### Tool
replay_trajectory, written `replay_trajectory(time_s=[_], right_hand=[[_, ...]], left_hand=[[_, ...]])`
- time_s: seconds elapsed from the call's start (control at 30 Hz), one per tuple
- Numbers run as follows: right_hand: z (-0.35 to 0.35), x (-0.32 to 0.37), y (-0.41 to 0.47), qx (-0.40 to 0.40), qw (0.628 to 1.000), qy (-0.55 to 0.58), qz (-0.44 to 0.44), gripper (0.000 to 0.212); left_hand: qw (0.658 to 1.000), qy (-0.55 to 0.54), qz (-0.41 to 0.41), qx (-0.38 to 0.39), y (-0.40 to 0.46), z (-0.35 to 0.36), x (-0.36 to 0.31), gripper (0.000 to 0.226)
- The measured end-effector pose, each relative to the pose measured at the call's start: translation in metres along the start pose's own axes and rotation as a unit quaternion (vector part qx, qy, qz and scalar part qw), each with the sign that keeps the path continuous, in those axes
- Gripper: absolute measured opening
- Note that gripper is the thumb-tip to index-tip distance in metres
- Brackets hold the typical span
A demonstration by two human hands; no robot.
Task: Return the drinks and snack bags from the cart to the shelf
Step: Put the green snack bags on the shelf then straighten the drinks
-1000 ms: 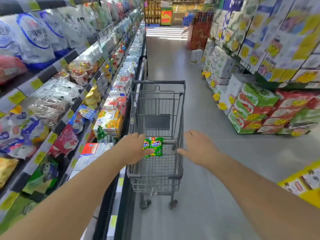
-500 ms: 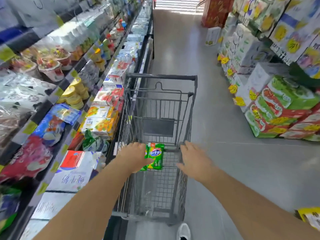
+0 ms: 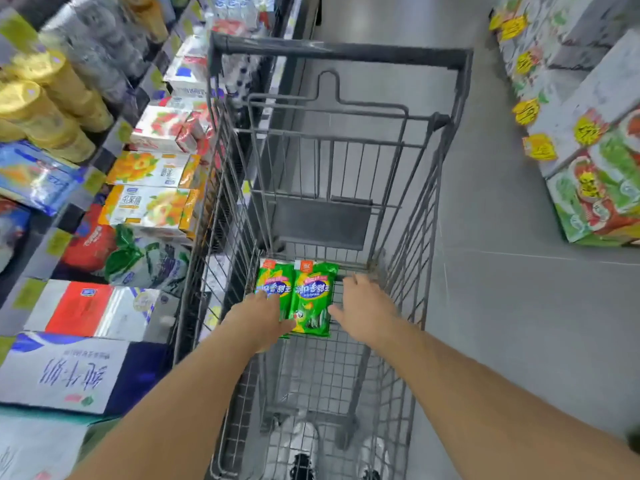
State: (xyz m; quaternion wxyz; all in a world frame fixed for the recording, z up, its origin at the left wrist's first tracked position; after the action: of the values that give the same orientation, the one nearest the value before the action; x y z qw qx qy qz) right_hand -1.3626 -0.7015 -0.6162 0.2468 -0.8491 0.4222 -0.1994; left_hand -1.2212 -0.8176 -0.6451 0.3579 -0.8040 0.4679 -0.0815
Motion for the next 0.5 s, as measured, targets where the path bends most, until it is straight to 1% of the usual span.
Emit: replay_trajectory(time_s=[0.1, 0.2, 0.33, 0.4, 0.5], right_hand=[[0.041, -0.002, 0.044, 0.032, 0.997, 0.053, 0.037, 0.057], [0.086, -0.005, 0.087, 0.061, 0.987, 0.12, 0.087, 0.057], [0.141, -0.003, 0.126, 0.085, 0.976, 0.149, 0.131, 0.035], [0.161, -0.002, 0.142, 0.086, 0.973, 0.158, 0.145, 0.04], [0.186, 0.001, 0.164, 0.09, 0.964, 0.194, 0.159, 0.036]], left_hand=[[1.0, -0.02, -0.011, 0.003, 0.047, 0.037, 0.021, 0.069], [0.999, -0.017, -0.038, -0.016, 0.09, 0.067, 0.042, 0.068], [0.996, -0.026, -0.075, -0.043, 0.133, 0.099, 0.062, 0.07], [0.995, -0.011, -0.077, -0.06, 0.147, 0.11, 0.069, 0.072], [0.991, -0.008, -0.087, -0.098, 0.162, 0.127, 0.082, 0.085]])
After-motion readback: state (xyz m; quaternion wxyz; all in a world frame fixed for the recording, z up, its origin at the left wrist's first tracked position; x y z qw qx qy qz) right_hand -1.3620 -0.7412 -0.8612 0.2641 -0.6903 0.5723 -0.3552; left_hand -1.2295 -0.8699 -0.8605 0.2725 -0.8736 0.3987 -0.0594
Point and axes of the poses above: each hand's wrist, its own y-axis towards the middle knuckle, its own z-axis out of the palm, x = y × z, the point moved 6 cm from there along y, towards the middle knuckle, and after that the axes turned 14 degrees about z, right-handed, at the moved point
